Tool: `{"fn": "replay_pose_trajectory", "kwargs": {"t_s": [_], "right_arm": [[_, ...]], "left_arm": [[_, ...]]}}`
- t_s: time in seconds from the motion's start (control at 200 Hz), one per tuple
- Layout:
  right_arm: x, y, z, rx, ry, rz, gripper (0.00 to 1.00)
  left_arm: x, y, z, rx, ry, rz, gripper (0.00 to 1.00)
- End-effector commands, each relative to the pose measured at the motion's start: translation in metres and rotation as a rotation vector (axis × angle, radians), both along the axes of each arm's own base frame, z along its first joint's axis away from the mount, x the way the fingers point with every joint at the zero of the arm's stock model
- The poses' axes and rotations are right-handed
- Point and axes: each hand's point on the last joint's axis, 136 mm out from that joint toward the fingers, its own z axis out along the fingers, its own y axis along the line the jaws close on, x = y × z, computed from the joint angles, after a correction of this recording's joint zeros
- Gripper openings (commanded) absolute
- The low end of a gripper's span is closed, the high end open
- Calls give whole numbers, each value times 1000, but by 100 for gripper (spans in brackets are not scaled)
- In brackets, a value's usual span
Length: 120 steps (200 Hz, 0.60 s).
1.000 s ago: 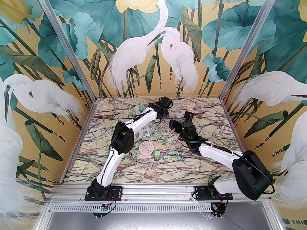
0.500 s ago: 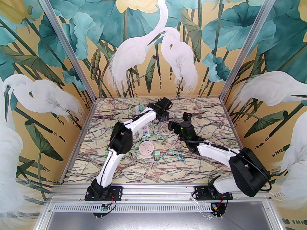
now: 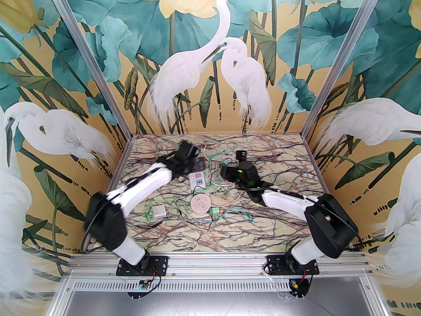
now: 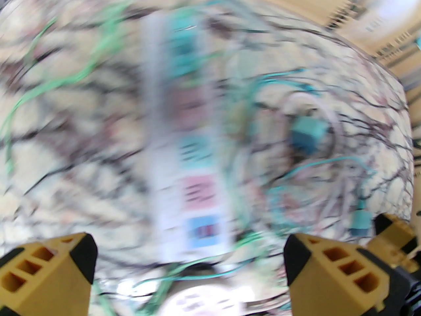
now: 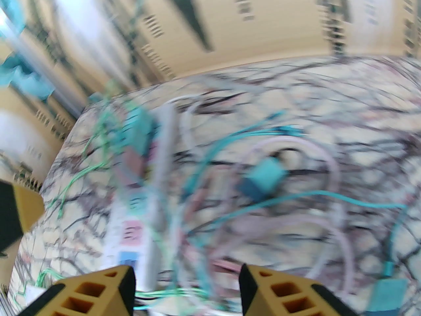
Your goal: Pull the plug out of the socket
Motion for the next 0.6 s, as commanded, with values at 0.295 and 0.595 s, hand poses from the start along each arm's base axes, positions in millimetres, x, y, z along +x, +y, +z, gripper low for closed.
{"fn": "replay_pose_trajectory", "kwargs": {"t_s": [0.295,0.595], "right_arm": [[24,117,-15,-98,133,164,52],[67,155,-47,-171,187,148,54]], "left_arm": [[-40,89,-35,-104,-63,321,99],[-29,83,-39,-167,-112,289,99]]}}
